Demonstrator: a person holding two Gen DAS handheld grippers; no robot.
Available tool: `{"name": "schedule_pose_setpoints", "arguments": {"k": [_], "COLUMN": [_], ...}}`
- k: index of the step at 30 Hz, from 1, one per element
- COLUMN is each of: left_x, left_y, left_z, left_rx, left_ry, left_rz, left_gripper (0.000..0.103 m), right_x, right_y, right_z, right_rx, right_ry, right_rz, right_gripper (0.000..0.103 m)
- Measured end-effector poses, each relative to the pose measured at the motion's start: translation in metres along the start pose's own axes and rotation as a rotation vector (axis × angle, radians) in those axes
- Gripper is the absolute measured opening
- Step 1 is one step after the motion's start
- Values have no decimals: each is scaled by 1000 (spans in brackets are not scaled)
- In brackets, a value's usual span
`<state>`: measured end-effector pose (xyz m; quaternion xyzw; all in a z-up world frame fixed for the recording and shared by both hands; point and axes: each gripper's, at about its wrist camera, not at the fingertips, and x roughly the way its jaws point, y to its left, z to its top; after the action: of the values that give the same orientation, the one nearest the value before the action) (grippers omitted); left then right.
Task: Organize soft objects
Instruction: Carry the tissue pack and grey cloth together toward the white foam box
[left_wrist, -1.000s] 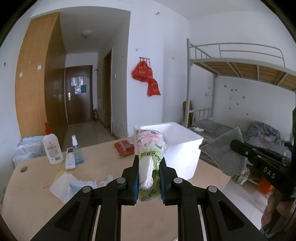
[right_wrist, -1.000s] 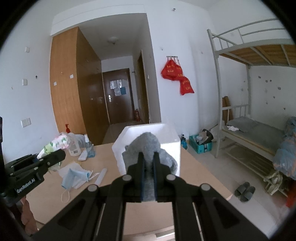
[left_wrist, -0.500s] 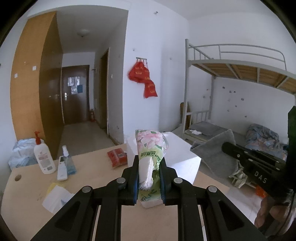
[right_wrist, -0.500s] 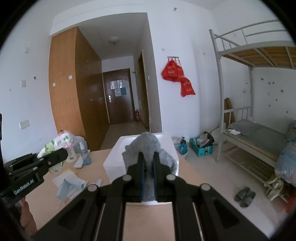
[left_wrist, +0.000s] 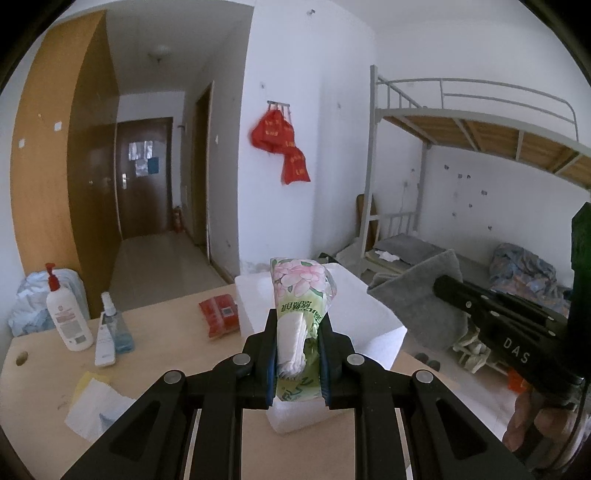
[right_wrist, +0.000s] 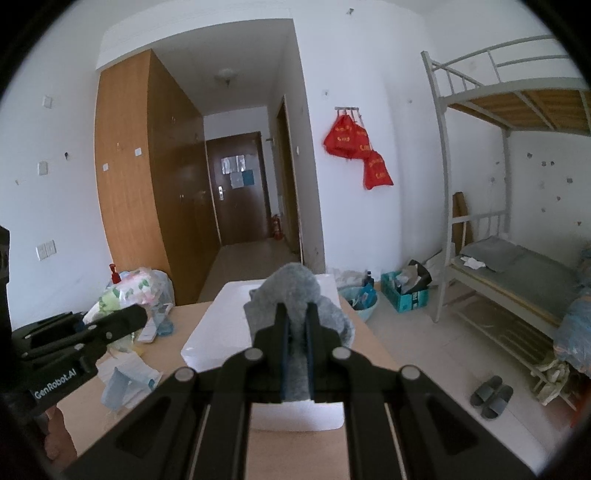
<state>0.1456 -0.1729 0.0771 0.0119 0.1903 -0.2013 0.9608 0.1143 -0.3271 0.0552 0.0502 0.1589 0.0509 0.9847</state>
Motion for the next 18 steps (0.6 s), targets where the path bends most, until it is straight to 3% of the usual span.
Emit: {"name": "schedule_pose_setpoints", "arguments": {"k": [18], "left_x": [70], "left_y": [-1], "left_z": [19], "left_rx": [-12], "left_ry": [91], "left_rz": [-13], "left_gripper": [19], "right_x": [47], "right_y": [-20], "right_z": [16], "right_rx": [21], "right_ry": [31], "right_rz": [34], "right_gripper": [10]}}
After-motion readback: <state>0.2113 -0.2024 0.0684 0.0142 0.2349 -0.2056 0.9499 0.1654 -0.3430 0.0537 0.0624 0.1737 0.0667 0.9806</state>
